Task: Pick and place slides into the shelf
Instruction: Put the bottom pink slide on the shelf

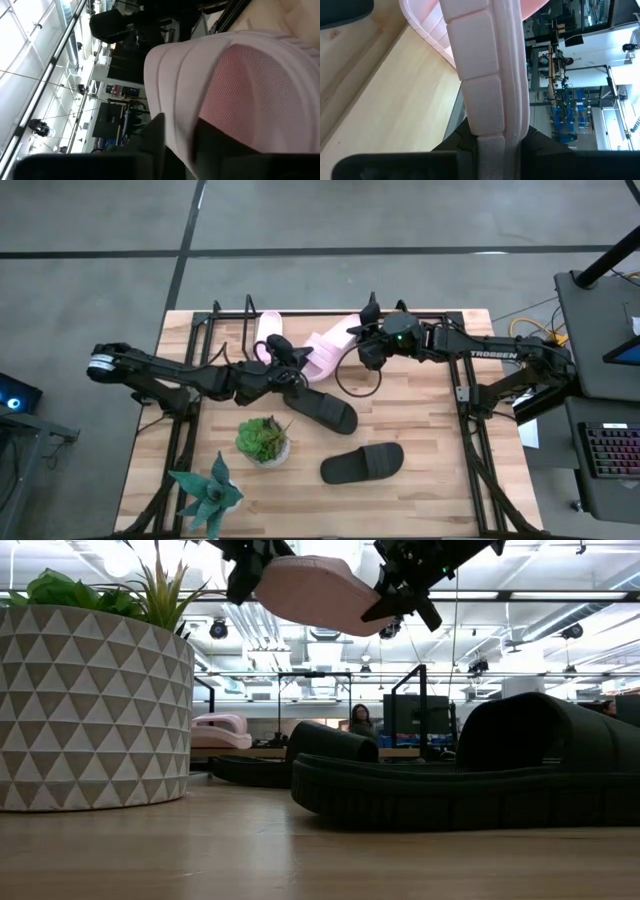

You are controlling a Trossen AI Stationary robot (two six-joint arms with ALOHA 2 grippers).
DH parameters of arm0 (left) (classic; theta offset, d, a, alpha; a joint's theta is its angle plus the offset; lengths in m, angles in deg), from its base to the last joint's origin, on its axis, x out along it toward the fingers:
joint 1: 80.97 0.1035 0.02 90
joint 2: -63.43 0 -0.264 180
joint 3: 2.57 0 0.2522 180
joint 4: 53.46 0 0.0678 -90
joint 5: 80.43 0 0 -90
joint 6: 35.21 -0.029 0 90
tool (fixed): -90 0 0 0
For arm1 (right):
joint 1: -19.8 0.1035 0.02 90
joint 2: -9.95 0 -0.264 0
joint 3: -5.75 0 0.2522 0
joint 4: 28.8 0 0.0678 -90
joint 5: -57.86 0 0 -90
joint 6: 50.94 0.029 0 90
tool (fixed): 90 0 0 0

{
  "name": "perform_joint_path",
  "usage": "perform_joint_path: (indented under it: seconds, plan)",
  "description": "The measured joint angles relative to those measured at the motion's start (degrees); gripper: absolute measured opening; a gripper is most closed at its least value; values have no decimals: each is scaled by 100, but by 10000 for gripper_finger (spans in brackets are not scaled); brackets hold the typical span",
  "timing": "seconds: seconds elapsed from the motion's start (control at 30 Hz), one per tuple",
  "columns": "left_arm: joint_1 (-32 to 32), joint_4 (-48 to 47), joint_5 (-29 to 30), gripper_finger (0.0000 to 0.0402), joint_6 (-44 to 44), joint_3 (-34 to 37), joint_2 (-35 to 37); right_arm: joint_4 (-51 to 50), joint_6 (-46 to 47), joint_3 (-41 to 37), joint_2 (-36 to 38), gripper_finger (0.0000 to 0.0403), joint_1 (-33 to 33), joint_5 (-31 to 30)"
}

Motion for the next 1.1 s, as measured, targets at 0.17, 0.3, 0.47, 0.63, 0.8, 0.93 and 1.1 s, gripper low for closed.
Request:
perform_joint_path:
  seconds: [0.17,0.3,0.47,0.63,0.8,0.93,1.1]
  plan:
    - [12,33,2,7,3,7,17,14,53,0,-2,55,0,107]
    - [12,20,170,3,5,9,29,49,334,0,-8,55,-3,122]
    - [16,42,588,1,73,9,44,335,1309,-2,-2,127,-17,-649]
    - [27,26,1008,1,321,9,37,409,2086,81,8,206,-19,-1539]
    - [49,33,1605,1,438,2,37,366,2624,162,9,231,-28,-1642]
    - [89,8,1810,0,903,8,2,375,3350,246,11,233,-28,-1673]
    - [217,18,1876,0,1653,7,-257,361,4238,243,12,234,-31,-1705]
